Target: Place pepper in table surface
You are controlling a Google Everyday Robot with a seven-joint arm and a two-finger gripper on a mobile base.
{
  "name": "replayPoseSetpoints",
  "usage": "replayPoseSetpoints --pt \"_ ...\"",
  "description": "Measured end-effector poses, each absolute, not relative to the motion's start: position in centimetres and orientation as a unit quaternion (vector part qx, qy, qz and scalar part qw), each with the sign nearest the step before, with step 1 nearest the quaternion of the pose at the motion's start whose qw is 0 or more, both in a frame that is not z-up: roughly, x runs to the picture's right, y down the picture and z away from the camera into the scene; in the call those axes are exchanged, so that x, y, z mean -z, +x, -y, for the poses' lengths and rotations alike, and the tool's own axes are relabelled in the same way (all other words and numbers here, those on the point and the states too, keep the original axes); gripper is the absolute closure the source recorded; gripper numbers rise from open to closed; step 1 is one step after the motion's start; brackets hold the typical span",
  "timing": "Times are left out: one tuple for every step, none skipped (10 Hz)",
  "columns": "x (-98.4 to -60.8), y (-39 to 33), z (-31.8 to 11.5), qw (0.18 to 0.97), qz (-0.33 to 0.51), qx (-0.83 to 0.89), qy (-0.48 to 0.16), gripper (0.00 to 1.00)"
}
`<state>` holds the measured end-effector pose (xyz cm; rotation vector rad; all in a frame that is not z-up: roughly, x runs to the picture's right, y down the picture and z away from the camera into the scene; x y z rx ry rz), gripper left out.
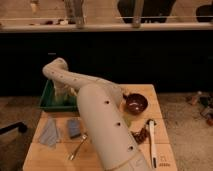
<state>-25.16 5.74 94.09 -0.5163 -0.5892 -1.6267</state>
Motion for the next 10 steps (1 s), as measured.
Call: replayPoseSetpoints --pt "-94.3 -25.2 -5.9 0.616 0.258 0.709 -0.228 0.2" --pt "-94.5 -25.3 -6.2 0.61 0.26 0.711 -0.233 0.2" --pt "-94.7 -25.4 -6.4 0.604 0.263 0.714 -0.238 0.2" --pt "-94.9 -25.5 -6.7 0.598 0.266 0.716 -0.243 0.2" --pt "-95.0 -25.7 -6.9 0.594 0.268 0.717 -0.246 0.2" --pt "-95.1 -25.9 -7.2 0.589 0.272 0.719 -0.248 0.2" --pt "-95.2 -26.0 -7.4 0.586 0.275 0.721 -0.249 0.2" --pt "-95.2 -26.1 -7.5 0.583 0.276 0.723 -0.247 0.2" --pt "-95.1 -26.4 -7.6 0.58 0.275 0.729 -0.238 0.2" --pt "-94.9 -26.8 -7.6 0.579 0.277 0.733 -0.225 0.2"
